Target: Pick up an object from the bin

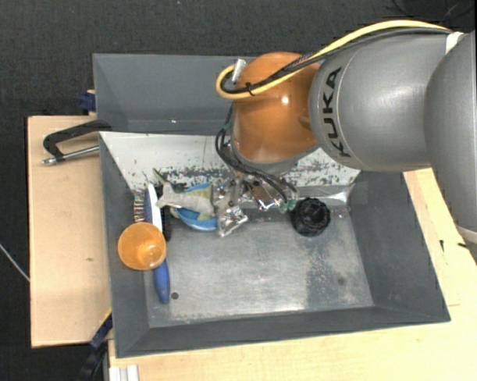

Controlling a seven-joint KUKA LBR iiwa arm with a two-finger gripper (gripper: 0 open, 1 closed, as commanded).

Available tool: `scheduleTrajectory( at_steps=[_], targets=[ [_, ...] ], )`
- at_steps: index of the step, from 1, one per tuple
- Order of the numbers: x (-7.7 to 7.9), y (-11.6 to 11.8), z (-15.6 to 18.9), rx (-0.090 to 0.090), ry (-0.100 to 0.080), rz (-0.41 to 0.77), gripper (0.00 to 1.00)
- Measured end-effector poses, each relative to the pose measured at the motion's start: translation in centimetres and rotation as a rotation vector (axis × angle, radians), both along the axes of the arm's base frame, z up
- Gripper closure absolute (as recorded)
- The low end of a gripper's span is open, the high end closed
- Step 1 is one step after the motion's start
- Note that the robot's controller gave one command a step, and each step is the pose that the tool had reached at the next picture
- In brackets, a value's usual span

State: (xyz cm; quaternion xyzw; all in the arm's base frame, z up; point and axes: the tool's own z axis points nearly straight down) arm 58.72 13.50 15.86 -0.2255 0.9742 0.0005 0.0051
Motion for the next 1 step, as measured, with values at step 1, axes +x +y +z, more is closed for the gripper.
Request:
scheduleTrajectory(
  at_steps=[1],
  targets=[
    [0.19,0.14,4.48,0.000,-0.001,0.000,1.00]
  ],
)
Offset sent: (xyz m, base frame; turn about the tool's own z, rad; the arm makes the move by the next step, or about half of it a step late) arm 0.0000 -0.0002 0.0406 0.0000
